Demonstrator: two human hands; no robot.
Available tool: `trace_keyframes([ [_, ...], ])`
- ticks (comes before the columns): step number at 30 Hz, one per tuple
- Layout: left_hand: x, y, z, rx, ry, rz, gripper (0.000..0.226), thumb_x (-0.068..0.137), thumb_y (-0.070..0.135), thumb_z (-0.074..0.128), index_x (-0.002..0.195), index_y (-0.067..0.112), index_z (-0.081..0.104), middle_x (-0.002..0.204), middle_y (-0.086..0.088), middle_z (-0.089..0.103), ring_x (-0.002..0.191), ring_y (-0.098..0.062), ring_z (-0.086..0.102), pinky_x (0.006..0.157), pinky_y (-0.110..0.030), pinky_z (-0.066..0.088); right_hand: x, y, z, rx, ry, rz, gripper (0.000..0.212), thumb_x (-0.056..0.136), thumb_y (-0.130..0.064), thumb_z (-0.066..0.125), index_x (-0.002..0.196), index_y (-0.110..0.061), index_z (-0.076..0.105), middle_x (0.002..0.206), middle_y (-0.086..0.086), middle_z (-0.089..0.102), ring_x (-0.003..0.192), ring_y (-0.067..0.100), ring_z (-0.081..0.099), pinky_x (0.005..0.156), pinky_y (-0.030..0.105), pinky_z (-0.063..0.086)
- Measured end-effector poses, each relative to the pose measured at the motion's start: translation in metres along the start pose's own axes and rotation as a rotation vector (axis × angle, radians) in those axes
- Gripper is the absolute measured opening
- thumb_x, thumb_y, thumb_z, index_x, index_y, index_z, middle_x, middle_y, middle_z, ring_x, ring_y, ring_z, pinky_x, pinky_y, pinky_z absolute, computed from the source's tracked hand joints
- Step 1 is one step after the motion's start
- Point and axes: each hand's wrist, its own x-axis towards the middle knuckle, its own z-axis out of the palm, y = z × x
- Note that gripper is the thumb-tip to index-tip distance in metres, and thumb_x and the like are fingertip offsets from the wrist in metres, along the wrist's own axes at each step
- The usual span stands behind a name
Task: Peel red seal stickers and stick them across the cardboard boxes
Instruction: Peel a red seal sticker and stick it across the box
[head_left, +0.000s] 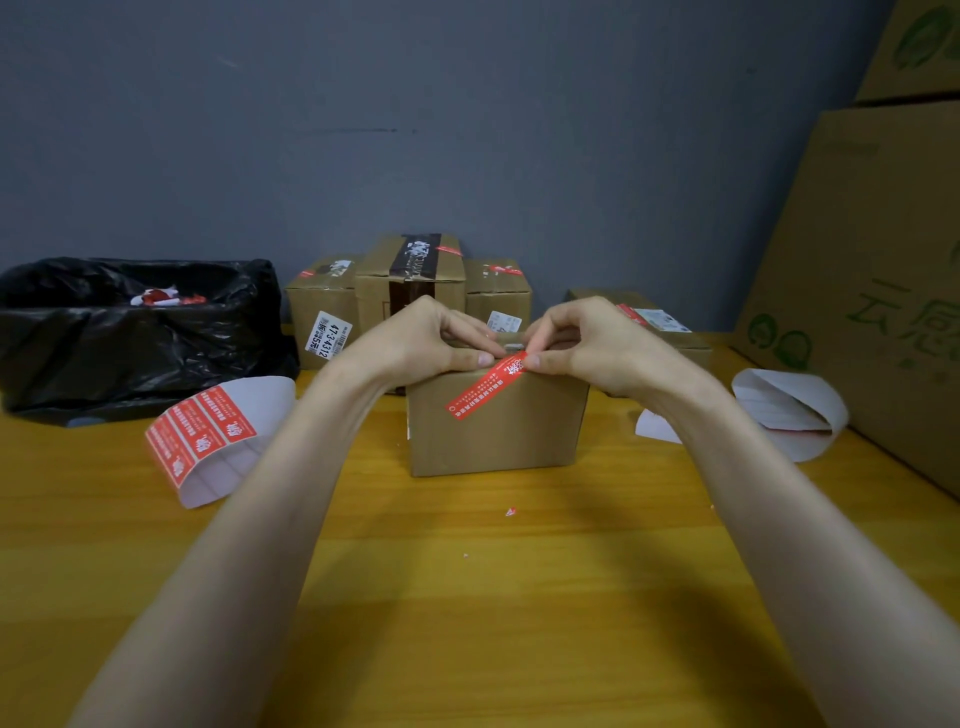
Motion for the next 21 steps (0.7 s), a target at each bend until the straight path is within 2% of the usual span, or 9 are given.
trace_keyframes([
  [6,0.000,-0.001,0.000,-0.018,-0.007,0.003,0.023,0.083,0.014,0.066,0.104,0.025,0.068,0.104,0.015,0.059,0.091,0.006,0.051,0.084,-0.016,0.039,-0.003,0.010,0.013,0.118,0.166,-0.059,0.018,0.073,-0.009,0.077,0.073,-0.023,0.066,0.094,0.003,0.069,0.094,0.013,0.065,0.093,0.033,0.051],
  [8,0.000,-0.002,0.000,-0.025,-0.007,0.002,0.023,0.083,0.014,0.067,0.102,0.026,0.068,0.105,0.013,0.060,0.098,0.001,0.052,0.091,-0.023,0.039,-0.003,0.011,0.016,0.173,0.216,-0.058,0.021,0.070,-0.007,0.079,0.084,-0.017,0.065,0.094,0.003,0.067,0.094,0.015,0.064,0.092,0.031,0.051],
  [11,0.001,-0.003,-0.001,-0.026,-0.011,0.012,0.023,0.083,0.014,0.066,0.102,0.027,0.068,0.108,0.011,0.061,0.097,0.001,0.052,0.090,-0.023,0.040,-0.003,0.010,0.013,0.230,0.217,-0.032,0.032,0.069,-0.007,0.080,0.096,-0.012,0.064,0.097,0.006,0.066,0.096,0.017,0.064,0.093,0.031,0.051],
  [15,0.001,-0.006,-0.003,0.020,-0.043,0.059,0.022,0.085,0.018,0.064,0.104,0.028,0.067,0.116,0.009,0.061,0.100,0.001,0.052,0.087,-0.016,0.041,-0.002,0.008,0.018,0.040,0.206,-0.045,0.011,0.072,-0.018,0.079,0.074,-0.022,0.069,0.096,-0.002,0.067,0.095,0.012,0.063,0.091,0.036,0.051],
  [17,0.001,-0.008,-0.006,0.070,-0.084,0.078,0.025,0.085,0.023,0.064,0.109,0.028,0.066,0.125,0.008,0.058,0.109,0.001,0.050,0.088,-0.013,0.039,-0.002,0.009,0.022,0.029,0.248,-0.058,0.019,0.073,-0.018,0.078,0.065,-0.028,0.065,0.096,-0.002,0.065,0.096,0.014,0.061,0.091,0.038,0.050],
  [19,-0.001,-0.009,-0.009,0.103,-0.115,0.070,0.028,0.083,0.029,0.064,0.111,0.033,0.065,0.136,0.009,0.050,0.120,-0.002,0.044,0.092,-0.016,0.039,-0.002,0.010,0.023,0.031,0.277,-0.082,0.024,0.073,-0.017,0.078,0.062,-0.030,0.061,0.095,-0.001,0.064,0.096,0.016,0.061,0.091,0.037,0.050],
  [21,-0.003,-0.010,-0.012,0.100,-0.136,0.043,0.033,0.081,0.032,0.065,0.114,0.037,0.062,0.140,0.013,0.044,0.121,-0.001,0.040,0.089,-0.016,0.039,-0.001,0.012,0.026,0.031,0.307,-0.117,0.024,0.073,-0.014,0.078,0.062,-0.026,0.061,0.092,-0.003,0.061,0.093,0.014,0.060,0.088,0.029,0.050],
])
